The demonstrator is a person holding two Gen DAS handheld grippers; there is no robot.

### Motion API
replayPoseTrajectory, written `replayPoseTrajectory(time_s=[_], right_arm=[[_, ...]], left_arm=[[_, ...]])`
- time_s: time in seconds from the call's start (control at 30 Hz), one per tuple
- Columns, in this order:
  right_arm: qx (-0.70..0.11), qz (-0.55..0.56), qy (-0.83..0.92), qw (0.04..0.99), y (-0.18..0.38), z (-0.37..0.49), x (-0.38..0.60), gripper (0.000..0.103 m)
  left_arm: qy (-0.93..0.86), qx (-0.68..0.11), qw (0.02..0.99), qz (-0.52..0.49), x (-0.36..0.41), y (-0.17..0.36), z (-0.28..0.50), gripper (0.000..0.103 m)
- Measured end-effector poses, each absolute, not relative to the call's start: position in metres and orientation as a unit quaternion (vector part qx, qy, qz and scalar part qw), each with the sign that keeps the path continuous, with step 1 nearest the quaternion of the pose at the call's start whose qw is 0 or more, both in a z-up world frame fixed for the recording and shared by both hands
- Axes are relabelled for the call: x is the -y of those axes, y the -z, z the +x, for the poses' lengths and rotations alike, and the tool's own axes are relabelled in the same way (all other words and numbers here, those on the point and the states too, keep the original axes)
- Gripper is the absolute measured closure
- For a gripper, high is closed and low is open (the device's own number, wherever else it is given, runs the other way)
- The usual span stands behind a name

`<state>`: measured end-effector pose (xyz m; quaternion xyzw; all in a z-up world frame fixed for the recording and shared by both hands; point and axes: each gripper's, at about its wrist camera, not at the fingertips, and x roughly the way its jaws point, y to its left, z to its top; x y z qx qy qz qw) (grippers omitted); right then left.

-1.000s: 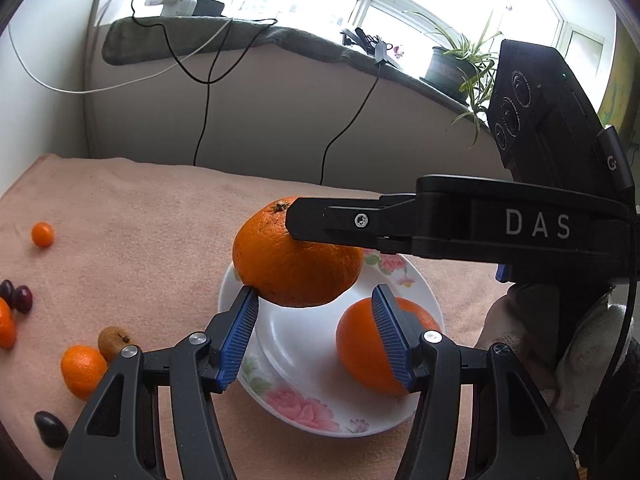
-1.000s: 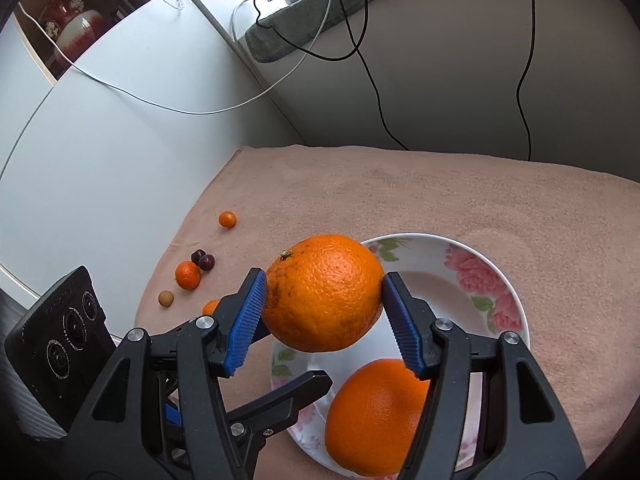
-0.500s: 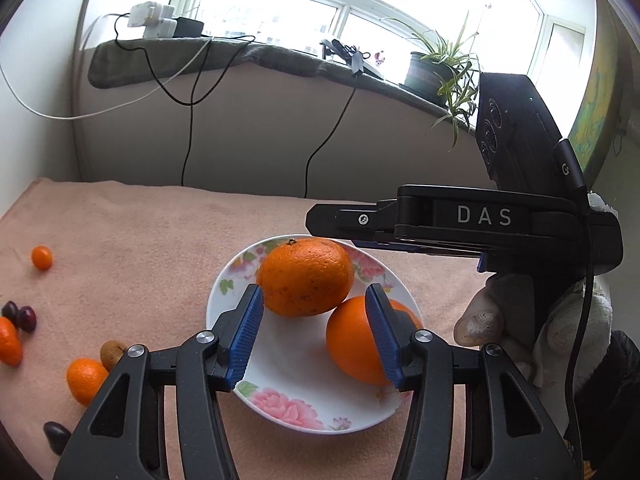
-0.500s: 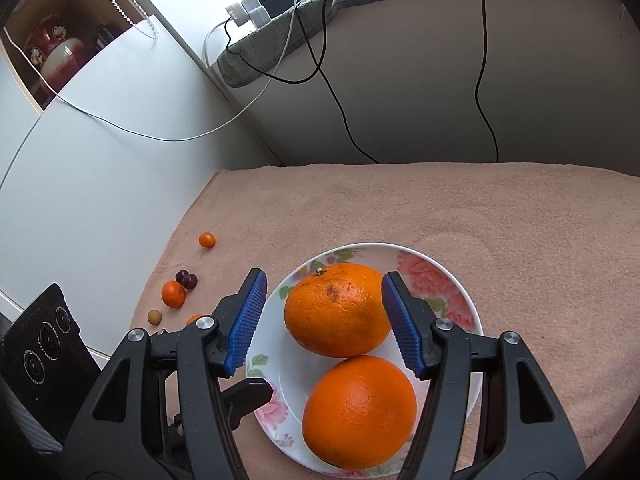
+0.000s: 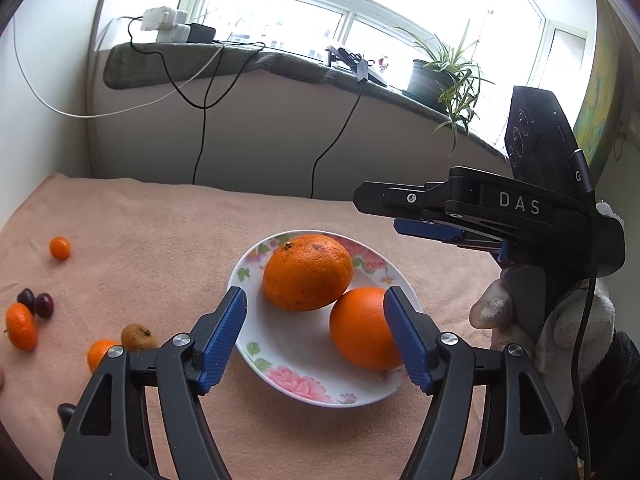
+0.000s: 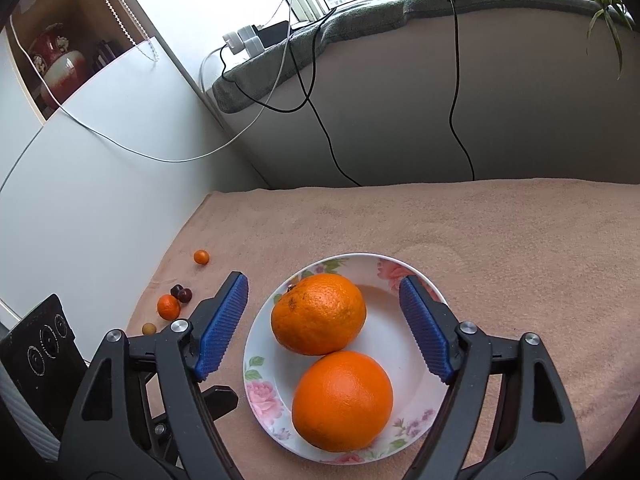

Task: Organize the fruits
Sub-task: 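Lower the dimpled orange beside the first orange and open the right gripper, then move the right gripper toward the small tangerine beside the brown fruit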

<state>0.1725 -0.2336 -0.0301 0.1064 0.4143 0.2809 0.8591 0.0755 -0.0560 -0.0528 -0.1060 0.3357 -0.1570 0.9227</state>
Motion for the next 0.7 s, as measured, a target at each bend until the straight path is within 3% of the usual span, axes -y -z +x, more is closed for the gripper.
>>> replayPoseTrajectory(time_s=[0.33, 0.47, 0.7], right_arm=[[-0.374, 0.092, -0.287, 0.877, 0.016, 0.147, 0.224, 0.021], [-0.357, 0.066, -0.292, 0.885, 0.009, 0.133, 0.211, 0.006], [-0.362, 0.008, -0.307, 0.88, 0.005, 0.118, 0.178, 0.006]], left_arm=[[0.133, -0.326, 0.929, -0.113, 0.027, 0.052, 0.05, 0.032], [0.111, -0.324, 0.933, -0.114, 0.007, 0.052, 0.039, 0.032], [0.051, -0.32, 0.939, -0.118, -0.039, 0.054, 0.017, 0.032]])
